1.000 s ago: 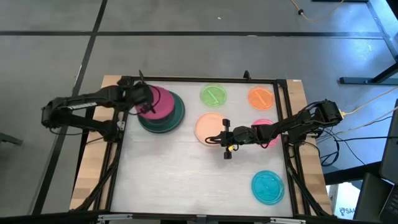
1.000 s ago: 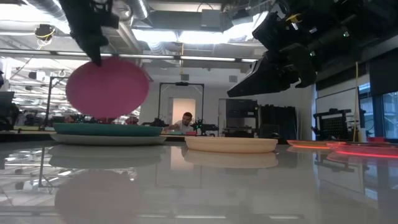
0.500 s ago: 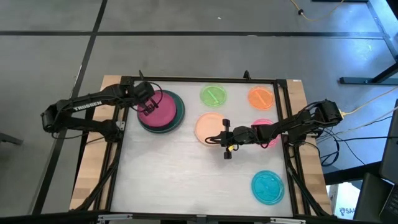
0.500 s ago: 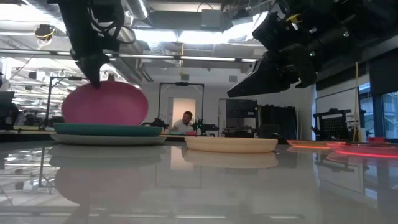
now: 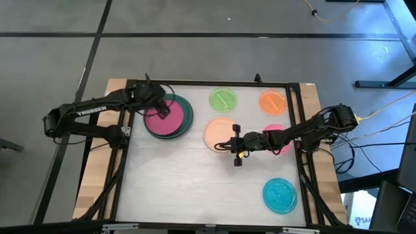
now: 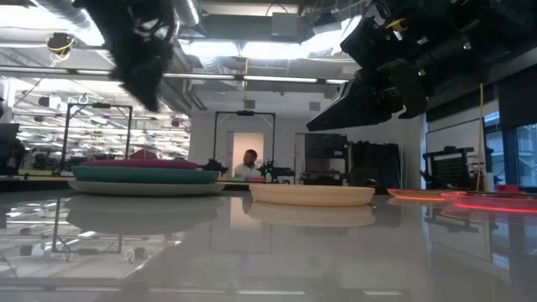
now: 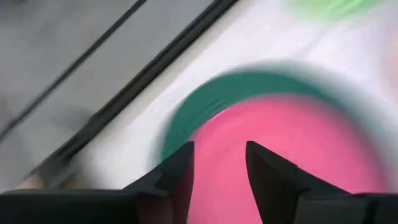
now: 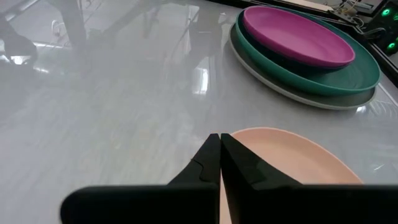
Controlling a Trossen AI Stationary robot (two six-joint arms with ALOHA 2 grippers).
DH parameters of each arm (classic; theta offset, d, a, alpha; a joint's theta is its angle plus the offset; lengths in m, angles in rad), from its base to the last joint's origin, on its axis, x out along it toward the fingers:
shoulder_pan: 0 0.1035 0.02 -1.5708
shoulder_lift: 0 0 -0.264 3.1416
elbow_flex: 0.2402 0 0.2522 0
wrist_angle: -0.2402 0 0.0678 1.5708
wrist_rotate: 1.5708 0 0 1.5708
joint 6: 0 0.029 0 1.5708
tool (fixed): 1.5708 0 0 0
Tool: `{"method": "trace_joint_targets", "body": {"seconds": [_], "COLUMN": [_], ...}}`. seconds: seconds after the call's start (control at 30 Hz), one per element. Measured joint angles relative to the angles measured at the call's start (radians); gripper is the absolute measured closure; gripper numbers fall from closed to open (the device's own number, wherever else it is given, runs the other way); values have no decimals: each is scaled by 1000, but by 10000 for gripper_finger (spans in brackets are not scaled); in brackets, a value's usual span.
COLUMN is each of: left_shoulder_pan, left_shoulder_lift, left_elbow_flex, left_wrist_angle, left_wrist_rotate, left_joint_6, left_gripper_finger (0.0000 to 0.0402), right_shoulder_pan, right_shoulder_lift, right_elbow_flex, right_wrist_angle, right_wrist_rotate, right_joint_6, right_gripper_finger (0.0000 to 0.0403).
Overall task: Stack plastic plates
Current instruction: Stack the light orange plate on top of the pink plate
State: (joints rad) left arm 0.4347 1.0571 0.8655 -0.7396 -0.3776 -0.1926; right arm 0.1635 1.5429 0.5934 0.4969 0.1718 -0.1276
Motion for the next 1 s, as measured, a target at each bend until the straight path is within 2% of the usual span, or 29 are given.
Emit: {"method": "trace_joint_targets", "body": {"seconds": [0.17, 0.27, 0.43, 0.6, 1.0], "left_shoulder_pan": [-112, -192, -299, -349, -402], "left_shoulder_lift": [17, 67, 201, 357, 693], "left_elbow_flex": [-72, -113, -120, -102, 86], "left_wrist_angle": [406, 553, 705, 852, 855], "left_wrist_rotate": [287, 373, 344, 340, 338], "left_joint_6": [76, 108, 155, 199, 265], "left_gripper_finger": [263, 269, 279, 286, 292], "right_shoulder_pan": [0, 0, 0, 0, 1], "right_shoulder_lift": [0, 0, 0, 0, 0], "right_elbow_flex": [0, 0, 0, 0, 0], "right_wrist_angle": [-1, -1, -6, 0, 34], "right_wrist_rotate": [0, 0, 0, 0, 0], "right_joint_6": [0, 0, 0, 0, -60], "right_gripper_finger": [398, 398, 398, 398, 398]}}
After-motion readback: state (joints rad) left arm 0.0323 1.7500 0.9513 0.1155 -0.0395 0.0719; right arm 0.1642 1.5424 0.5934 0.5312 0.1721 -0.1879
